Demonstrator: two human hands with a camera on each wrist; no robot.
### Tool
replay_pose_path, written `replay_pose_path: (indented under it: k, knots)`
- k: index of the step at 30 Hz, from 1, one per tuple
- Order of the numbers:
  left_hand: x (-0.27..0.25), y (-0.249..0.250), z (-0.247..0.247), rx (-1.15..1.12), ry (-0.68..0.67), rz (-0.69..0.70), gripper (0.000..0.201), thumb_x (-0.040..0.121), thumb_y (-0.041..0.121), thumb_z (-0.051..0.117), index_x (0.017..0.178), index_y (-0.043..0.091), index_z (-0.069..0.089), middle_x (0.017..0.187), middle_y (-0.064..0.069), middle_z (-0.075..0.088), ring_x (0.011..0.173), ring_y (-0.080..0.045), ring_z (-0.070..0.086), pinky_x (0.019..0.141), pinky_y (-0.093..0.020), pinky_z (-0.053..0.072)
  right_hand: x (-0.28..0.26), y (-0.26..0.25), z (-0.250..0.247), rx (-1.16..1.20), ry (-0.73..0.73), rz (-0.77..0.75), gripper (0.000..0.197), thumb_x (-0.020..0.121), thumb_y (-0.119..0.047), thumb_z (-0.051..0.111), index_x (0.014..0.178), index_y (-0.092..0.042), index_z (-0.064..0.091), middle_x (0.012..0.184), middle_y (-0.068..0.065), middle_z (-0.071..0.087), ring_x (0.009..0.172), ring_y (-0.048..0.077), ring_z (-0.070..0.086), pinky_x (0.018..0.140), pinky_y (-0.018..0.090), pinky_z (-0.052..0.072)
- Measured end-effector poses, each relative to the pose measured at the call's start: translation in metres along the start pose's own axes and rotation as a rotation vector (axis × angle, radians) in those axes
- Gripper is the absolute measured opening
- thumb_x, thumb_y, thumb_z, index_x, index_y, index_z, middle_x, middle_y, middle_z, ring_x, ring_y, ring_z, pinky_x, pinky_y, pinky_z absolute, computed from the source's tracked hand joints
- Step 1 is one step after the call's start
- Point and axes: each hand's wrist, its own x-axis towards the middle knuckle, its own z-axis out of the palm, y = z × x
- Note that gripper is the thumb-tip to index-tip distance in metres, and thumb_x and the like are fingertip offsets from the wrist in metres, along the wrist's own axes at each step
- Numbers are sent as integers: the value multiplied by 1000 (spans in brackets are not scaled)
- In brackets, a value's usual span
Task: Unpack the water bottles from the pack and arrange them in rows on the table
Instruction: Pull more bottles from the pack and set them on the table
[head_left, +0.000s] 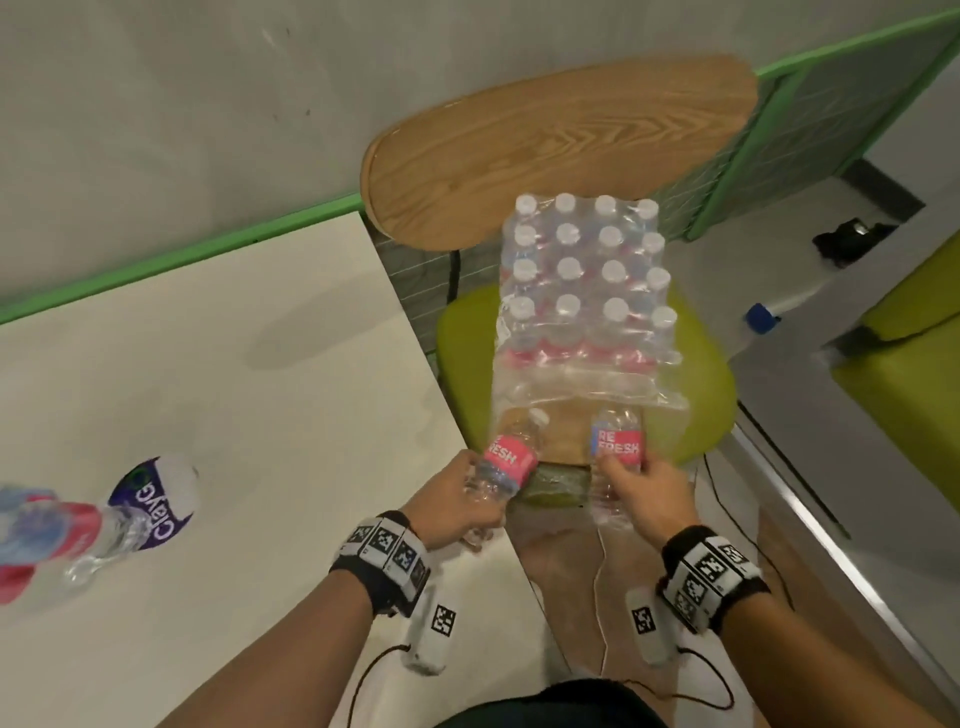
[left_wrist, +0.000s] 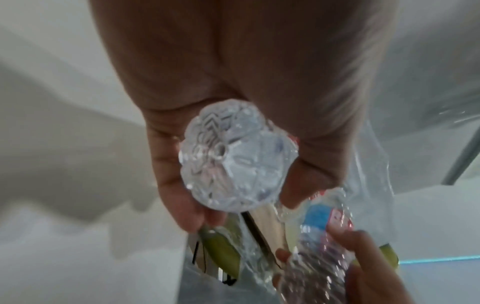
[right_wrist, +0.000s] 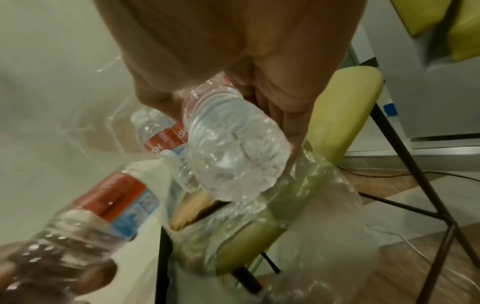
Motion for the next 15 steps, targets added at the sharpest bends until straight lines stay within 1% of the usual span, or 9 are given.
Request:
replay_pose_path:
  k: [1,2,4,5,7,9,11,13,15]
  knots:
    - [-11,-7,-9,-17,7,3,61,67,20,77,118,22,44,97,-14,65,70,-27,67,59,-40,58,-6,3,3,-1,-27,-11,41,80,-52,65,115,-32,62,84,-4,74,74,12,72,75,38,60]
    - [-22,-15,-18,-57,18,5,57,71,23,78,117,20,45,92,-13,65,65,-26,65,54,-36,55,-12,4,7,-17,-54,-10,40,76,-54,66,111,-35,61,84,-3,74,74,14,72,74,42,60]
    - [-47,-32,-36,-106,86,-1,57,75,41,79,118,20,49,84,-7,66,60,-21,62,53,-32,50,-24,4,16,-50,-133,-22,40,70,-57,65,104,-36,60,83,0,73,69,17,69,70,44,59]
    - [-59,-42,-45,-107,123,-6,61,73,52,76,119,20,51,82,-4,67,58,-17,62,55,-33,49,-31,2,23,-56,-174,-20,42,69,-57,65,105,-35,60,82,1,72,66,17,67,67,43,57]
    - [-85,-62,-61,-150,181,-10,66,70,62,71,115,16,55,77,-4,68,59,-18,62,59,-39,52,-47,-6,37,-107,-249,-47,41,76,-53,64,111,-32,59,84,-1,72,69,15,67,69,39,56]
    - [-113,-83,-77,-165,268,10,69,67,68,67,110,16,59,86,-8,72,72,-19,68,73,-42,54,-66,-22,56,-172,-320,-95,37,87,-51,60,118,-32,54,98,-5,71,85,14,68,81,39,56]
    - [-138,-108,-94,-138,375,33,78,61,79,64,112,20,58,101,-4,71,90,-14,68,86,-37,51,-82,-38,79,-198,-384,-139,32,92,-52,52,121,-36,51,109,-3,69,97,19,67,86,35,54]
    - [-160,-134,-110,-122,483,6,81,63,77,65,120,22,50,115,1,61,102,-13,61,88,-29,46,-94,-54,108,-184,-434,-138,15,97,-43,50,108,-34,53,109,4,70,92,21,68,79,33,54]
    - [-181,-154,-122,-121,613,-32,68,78,56,68,128,21,39,123,1,49,107,-13,55,87,-23,41,-99,-65,139,-183,-483,-159,17,96,-41,52,102,-26,55,97,5,71,74,16,68,68,36,55]
